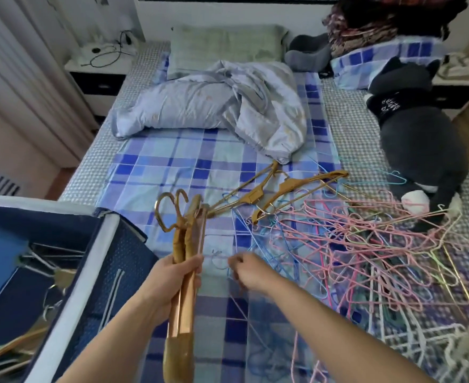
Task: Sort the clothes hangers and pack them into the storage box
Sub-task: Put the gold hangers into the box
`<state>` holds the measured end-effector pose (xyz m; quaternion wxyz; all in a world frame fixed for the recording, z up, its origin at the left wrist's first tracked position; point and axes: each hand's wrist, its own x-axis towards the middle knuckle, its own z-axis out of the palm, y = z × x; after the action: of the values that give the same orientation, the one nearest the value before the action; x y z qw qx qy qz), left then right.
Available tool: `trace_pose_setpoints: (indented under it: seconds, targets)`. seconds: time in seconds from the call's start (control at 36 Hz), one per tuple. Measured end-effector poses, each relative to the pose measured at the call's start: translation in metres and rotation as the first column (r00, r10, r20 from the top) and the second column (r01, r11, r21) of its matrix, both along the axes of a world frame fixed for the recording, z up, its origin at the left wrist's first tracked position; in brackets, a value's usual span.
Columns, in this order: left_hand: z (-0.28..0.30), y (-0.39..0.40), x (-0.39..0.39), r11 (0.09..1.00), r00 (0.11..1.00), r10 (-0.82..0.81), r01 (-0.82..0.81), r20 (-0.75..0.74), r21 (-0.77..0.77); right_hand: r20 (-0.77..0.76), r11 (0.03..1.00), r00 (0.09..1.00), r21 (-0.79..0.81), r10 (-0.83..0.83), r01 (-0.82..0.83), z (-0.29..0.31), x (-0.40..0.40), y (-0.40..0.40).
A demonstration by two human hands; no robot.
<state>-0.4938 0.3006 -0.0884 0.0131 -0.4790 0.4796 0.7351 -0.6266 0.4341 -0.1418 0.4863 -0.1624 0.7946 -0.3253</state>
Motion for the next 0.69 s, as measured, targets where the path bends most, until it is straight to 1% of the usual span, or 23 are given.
trace_pose_setpoints:
  seconds: [0.06, 0.11, 0.14, 0.19, 0.25, 0.31, 0.33, 0.36, 0.42, 0.47, 0.5, 0.56, 0.64, 0.69]
  targets:
    - [-0.017, -0.015, -0.003, 0.995, 0.999, -0.002, 0.006, 0.036, -0.099, -0.080, 0.998, 0.997, 0.061, -0.005, 0.010, -0.014, -0.023, 0.003]
    - [-0.039, -0.034, -0.015, 0.982, 0.998, -0.010, 0.022, 0.063, -0.187, -0.167, 0.988, 0.986, 0.154, 0.004, 0.022, -0.036, -0.050, 0.002]
    - [-0.053, -0.044, -0.024, 0.977, 0.998, -0.018, 0.031, 0.063, -0.213, -0.216, 0.979, 0.976, 0.202, 0.019, 0.026, -0.045, -0.062, -0.001]
    - [-0.091, -0.069, -0.044, 0.967, 0.997, -0.030, 0.046, 0.067, -0.251, -0.311, 0.966, 0.949, 0.255, 0.042, 0.041, -0.077, -0.091, -0.011]
    - [-0.121, -0.087, -0.065, 0.946, 0.998, -0.025, 0.044, 0.064, -0.320, -0.389, 0.949, 0.920, 0.306, 0.058, 0.070, -0.099, -0.118, -0.019]
    - [-0.154, -0.104, -0.084, 0.923, 0.997, -0.038, 0.059, 0.062, -0.379, -0.435, 0.941, 0.900, 0.314, 0.026, 0.125, -0.128, -0.144, -0.033]
    - [-0.175, -0.116, -0.096, 0.918, 0.998, -0.046, 0.062, 0.049, -0.392, -0.464, 0.937, 0.886, 0.313, 0.011, 0.153, -0.145, -0.160, -0.043]
    - [-0.183, -0.122, -0.104, 0.916, 0.998, -0.049, 0.059, 0.036, -0.396, -0.492, 0.926, 0.871, 0.322, -0.012, 0.195, -0.152, -0.171, -0.048]
    - [-0.213, -0.139, -0.124, 0.900, 0.998, -0.049, 0.061, 0.039, -0.431, -0.575, 0.900, 0.818, 0.349, -0.014, 0.260, -0.178, -0.194, -0.061]
    - [-0.228, -0.153, -0.141, 0.845, 0.994, -0.082, 0.110, 0.076, -0.524, -0.645, 0.881, 0.764, 0.367, 0.012, 0.297, -0.195, -0.211, -0.067]
    - [-0.238, -0.162, -0.155, 0.808, 0.991, -0.100, 0.135, 0.092, -0.574, -0.668, 0.873, 0.744, 0.377, 0.025, 0.309, -0.206, -0.223, -0.070]
    - [-0.249, -0.172, -0.172, 0.747, 0.978, -0.134, 0.206, 0.160, -0.632, -0.662, 0.847, 0.746, 0.436, 0.072, 0.305, -0.221, -0.236, -0.072]
    - [-0.262, -0.180, -0.193, 0.710, 0.960, -0.161, 0.273, 0.228, -0.648, -0.649, 0.783, 0.753, 0.522, 0.107, 0.339, -0.233, -0.248, -0.077]
    - [-0.272, -0.177, -0.205, 0.684, 0.949, -0.201, 0.313, 0.243, -0.659, -0.672, 0.749, 0.725, 0.556, 0.150, 0.361, -0.236, -0.252, -0.078]
